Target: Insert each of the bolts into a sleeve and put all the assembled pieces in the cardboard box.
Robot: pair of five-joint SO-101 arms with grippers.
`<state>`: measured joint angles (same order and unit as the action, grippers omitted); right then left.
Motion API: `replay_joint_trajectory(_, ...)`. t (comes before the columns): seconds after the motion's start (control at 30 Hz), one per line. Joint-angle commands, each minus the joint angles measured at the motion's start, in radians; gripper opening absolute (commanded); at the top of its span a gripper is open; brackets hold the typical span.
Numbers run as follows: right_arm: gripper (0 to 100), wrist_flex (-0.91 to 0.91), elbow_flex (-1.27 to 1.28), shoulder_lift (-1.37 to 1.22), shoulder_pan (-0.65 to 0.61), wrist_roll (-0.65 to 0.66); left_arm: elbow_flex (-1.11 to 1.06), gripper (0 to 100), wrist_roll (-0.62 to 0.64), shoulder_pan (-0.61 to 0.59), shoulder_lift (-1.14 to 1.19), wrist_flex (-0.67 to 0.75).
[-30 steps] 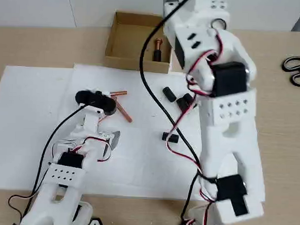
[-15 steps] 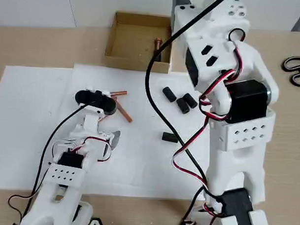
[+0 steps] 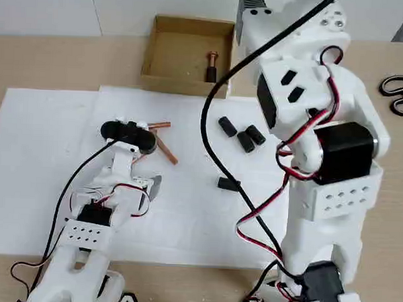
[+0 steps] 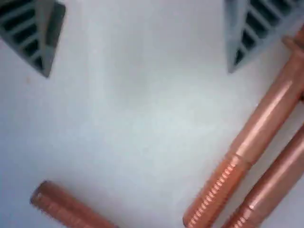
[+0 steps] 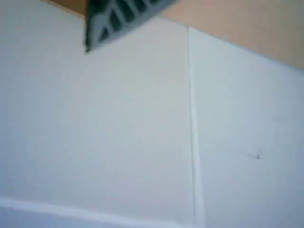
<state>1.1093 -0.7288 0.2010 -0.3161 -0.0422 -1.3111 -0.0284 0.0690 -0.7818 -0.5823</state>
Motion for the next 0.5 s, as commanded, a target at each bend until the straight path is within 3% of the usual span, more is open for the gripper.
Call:
replay_joint_trajectory(0.0, 23.8, 0.038, -0.034, 0.031, -0.002, -0.005, -0.001, 23, 0.002, 0.009, -0.012, 0.025)
replay_joint_trajectory(0.13, 23.8, 0.124, -0.034, 0.035, -0.002, -0.003, -0.001, 23, 0.002, 0.009, -0.012, 0.025)
replay_joint_trajectory(0.47, 23.8, 0.555, -0.031, 0.099, -0.001, -0.008, -0.001, 23, 0.002, 0.009, -0.012, 0.025)
